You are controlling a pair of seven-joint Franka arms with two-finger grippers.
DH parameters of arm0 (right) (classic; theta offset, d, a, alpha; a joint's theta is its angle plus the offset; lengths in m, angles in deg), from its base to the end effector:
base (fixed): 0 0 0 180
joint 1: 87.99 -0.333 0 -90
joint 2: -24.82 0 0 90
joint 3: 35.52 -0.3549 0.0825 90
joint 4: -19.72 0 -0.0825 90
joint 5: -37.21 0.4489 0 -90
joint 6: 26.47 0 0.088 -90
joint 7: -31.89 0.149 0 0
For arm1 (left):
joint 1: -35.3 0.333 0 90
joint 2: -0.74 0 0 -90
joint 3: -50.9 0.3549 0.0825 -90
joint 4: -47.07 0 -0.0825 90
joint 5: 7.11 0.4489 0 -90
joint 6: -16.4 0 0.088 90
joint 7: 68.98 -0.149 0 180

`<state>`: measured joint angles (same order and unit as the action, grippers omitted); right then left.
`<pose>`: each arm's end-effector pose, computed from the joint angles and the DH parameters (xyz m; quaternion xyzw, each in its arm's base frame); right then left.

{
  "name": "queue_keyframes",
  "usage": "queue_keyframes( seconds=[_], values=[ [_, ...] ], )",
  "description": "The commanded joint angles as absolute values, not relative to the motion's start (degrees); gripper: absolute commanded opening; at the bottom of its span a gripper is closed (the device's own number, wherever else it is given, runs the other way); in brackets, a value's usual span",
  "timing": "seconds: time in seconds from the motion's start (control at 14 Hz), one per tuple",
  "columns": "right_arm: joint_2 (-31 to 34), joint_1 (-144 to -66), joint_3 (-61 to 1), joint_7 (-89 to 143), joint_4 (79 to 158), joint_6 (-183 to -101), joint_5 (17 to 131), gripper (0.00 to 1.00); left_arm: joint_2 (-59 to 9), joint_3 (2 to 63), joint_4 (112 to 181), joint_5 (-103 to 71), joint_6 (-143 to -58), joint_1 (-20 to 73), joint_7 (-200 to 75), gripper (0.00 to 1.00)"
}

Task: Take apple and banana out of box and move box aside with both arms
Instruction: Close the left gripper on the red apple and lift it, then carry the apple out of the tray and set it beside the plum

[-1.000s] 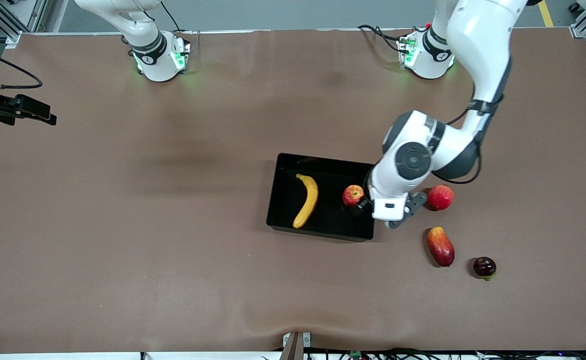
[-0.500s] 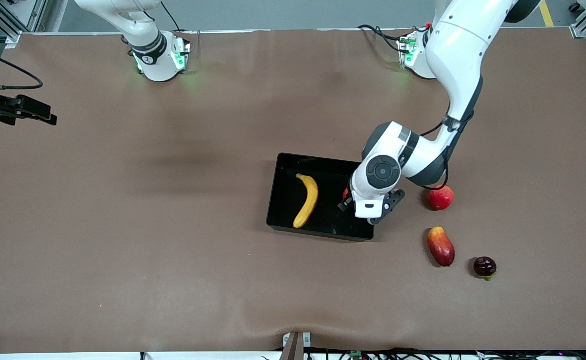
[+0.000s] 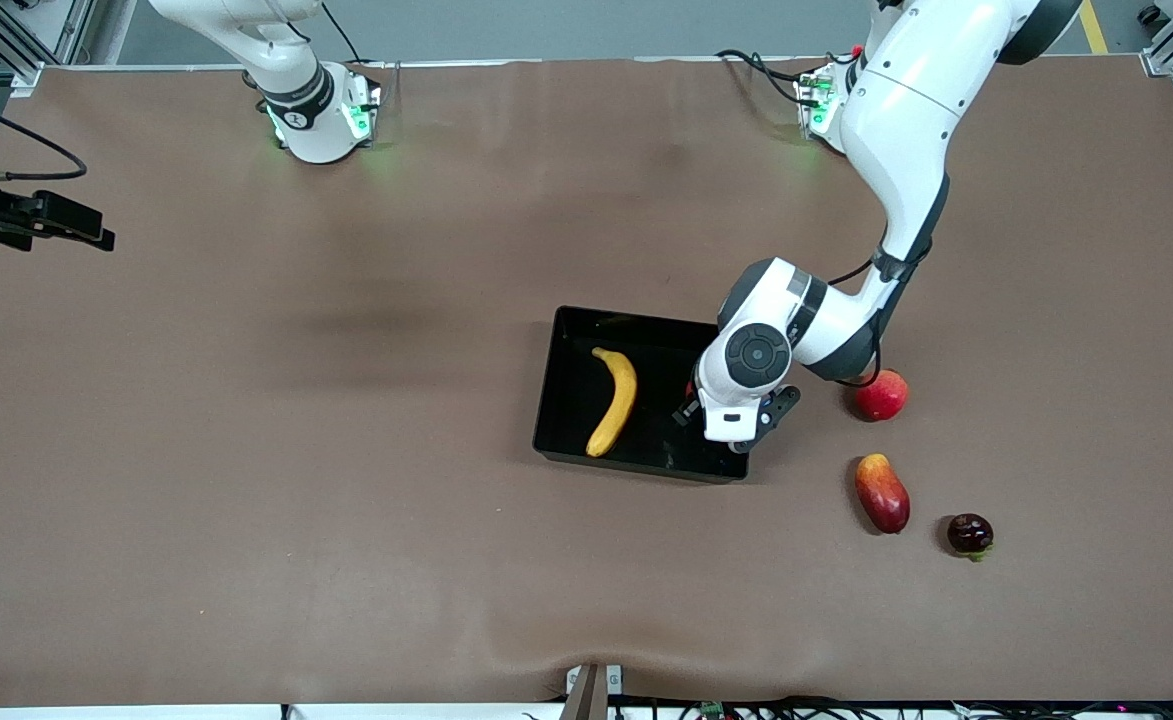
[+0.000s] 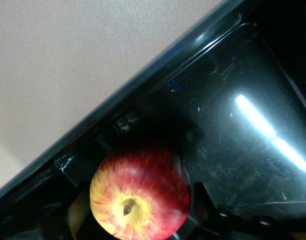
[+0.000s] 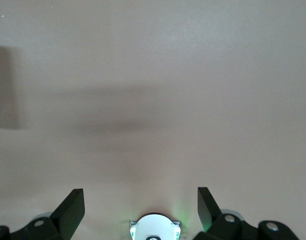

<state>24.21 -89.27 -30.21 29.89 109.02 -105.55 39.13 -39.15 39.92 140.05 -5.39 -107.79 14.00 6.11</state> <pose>0.5924 -0.0360 0.6074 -0.9953 0.0161 0.0934 0.0211 0.6345 -0.3856 0.1547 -0.9245 -0.3712 0.0820 0.0258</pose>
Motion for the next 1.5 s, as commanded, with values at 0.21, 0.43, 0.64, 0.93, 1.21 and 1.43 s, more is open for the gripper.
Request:
queue_keyframes(
  seconds=[0.21, 0.43, 0.64, 0.93, 1.21, 1.43],
  values=[
    [24.03, -88.87, -30.25, 29.08, 109.10, -105.57, 38.70, 1.00, -30.22, 40.09, 138.65, -4.47, -107.27, 14.03, 5.03, 0.00],
    [23.94, -88.96, -30.25, 29.08, 109.02, -105.75, 38.79, 1.00, -23.01, 40.53, 136.47, -4.48, -102.45, 16.22, -1.88, 0.00],
    [23.59, -88.96, -30.25, 29.08, 109.02, -105.84, 38.79, 1.00, -20.97, 40.62, 135.40, -4.48, -96.38, 22.36, -13.58, 0.00],
    [23.50, -89.84, -30.25, 29.17, 109.02, -105.84, 38.96, 1.00, -21.05, 40.62, 138.11, -4.39, -91.62, 33.42, -30.71, 0.00],
    [23.76, -89.32, -30.25, 28.99, 108.93, -105.75, 38.88, 1.00, -25.43, 40.62, 139.44, -4.39, -93.28, 43.37, -42.50, 0.00],
    [23.76, -88.52, -30.16, 28.82, 108.75, -106.54, 38.88, 1.00, -29.74, 40.71, 140.40, -4.39, -97.57, 48.73, -50.32, 0.00]
  ],
)
